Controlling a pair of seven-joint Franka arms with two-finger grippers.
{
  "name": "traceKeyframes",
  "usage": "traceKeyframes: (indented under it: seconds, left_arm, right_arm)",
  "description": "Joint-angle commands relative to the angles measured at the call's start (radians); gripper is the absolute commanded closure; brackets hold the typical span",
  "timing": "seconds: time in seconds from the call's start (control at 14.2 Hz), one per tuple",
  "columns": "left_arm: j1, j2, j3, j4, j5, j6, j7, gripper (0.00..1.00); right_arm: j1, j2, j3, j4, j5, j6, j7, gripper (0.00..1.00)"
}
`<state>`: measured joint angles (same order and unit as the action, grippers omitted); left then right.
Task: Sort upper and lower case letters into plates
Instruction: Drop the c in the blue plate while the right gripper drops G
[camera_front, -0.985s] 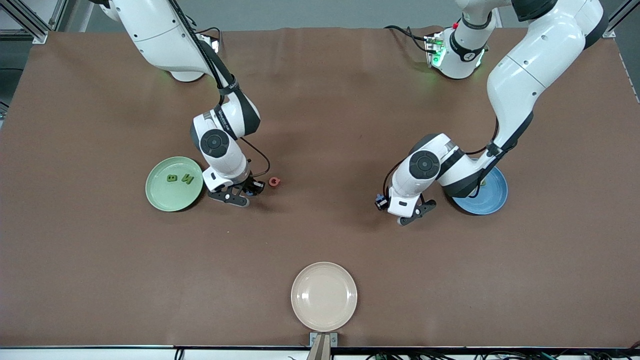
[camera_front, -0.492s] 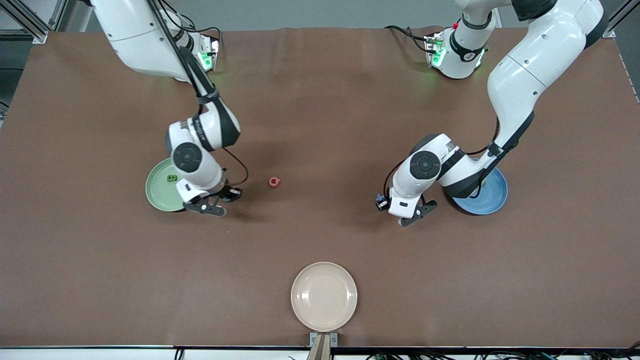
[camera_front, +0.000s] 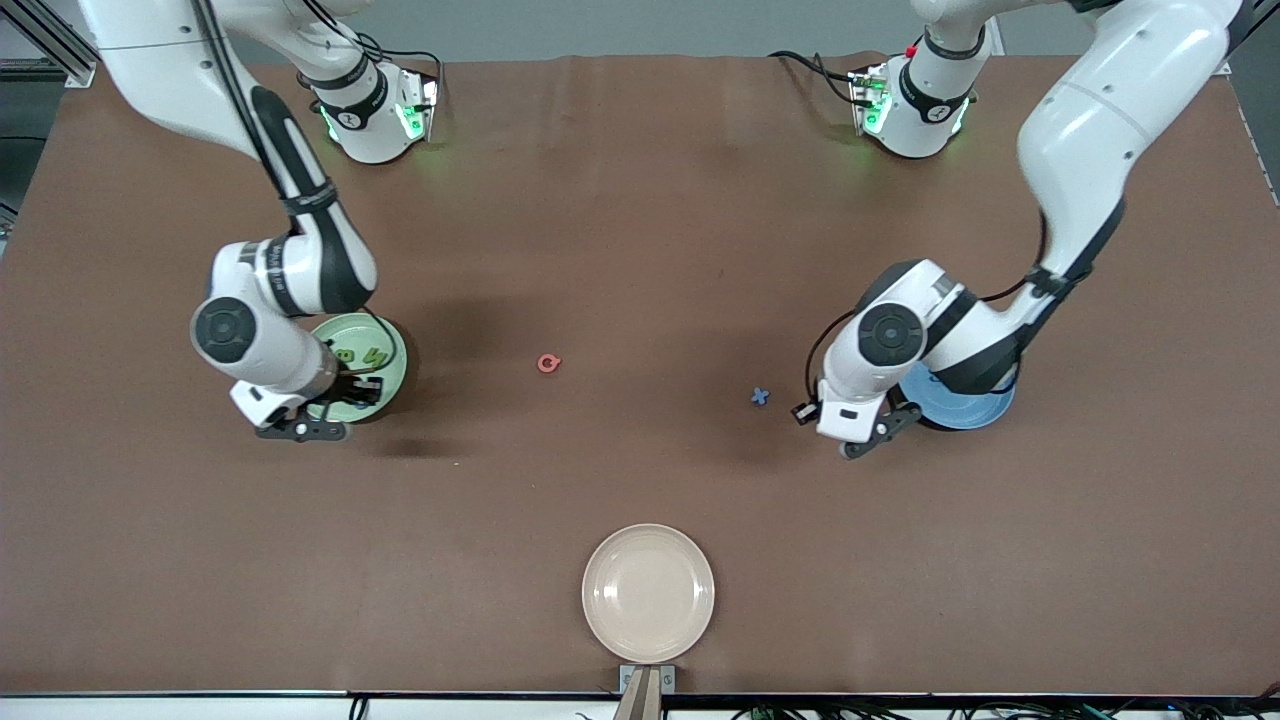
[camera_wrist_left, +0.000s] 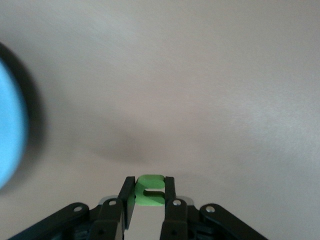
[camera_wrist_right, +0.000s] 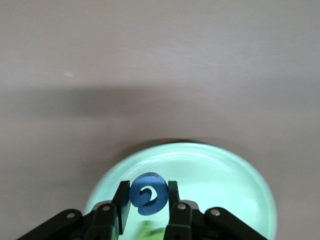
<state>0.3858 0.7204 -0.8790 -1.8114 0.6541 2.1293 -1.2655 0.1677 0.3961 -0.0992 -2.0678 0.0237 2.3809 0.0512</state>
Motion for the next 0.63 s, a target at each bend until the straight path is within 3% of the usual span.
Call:
traceKeyframes:
  seconds: [0.0, 0.14, 0.42, 0.56]
  left_arm:
    - [0.235, -0.027, -0.16, -0.081, 0.021, -0.064, 0.156, 0.87]
    - [0.353, -0.027, -0.211, -0.129, 0.024, -0.066, 0.279, 0.87]
    - [0.473, -0.015, -0.212, -0.193, 0.171, -0.049, 0.432, 0.87]
    - [0.508, -0.012, -0.207, -0.2, 0.18, -0.036, 0.515, 0.87]
  right_arm:
    - [-0.065, -0.022, 0.019, -0.046, -0.011, 0.032, -0.082, 1.0]
    - [-0.071, -0.019, 0.019, -0.084, -0.011, 0.09, -0.096, 1.0]
    - [-0.088, -0.002, 0.021, -0.109, -0.011, 0.13, -0.096, 0.99]
    - [-0.088, 0.0, 0.021, -0.109, -0.011, 0.124, -0.096, 0.95]
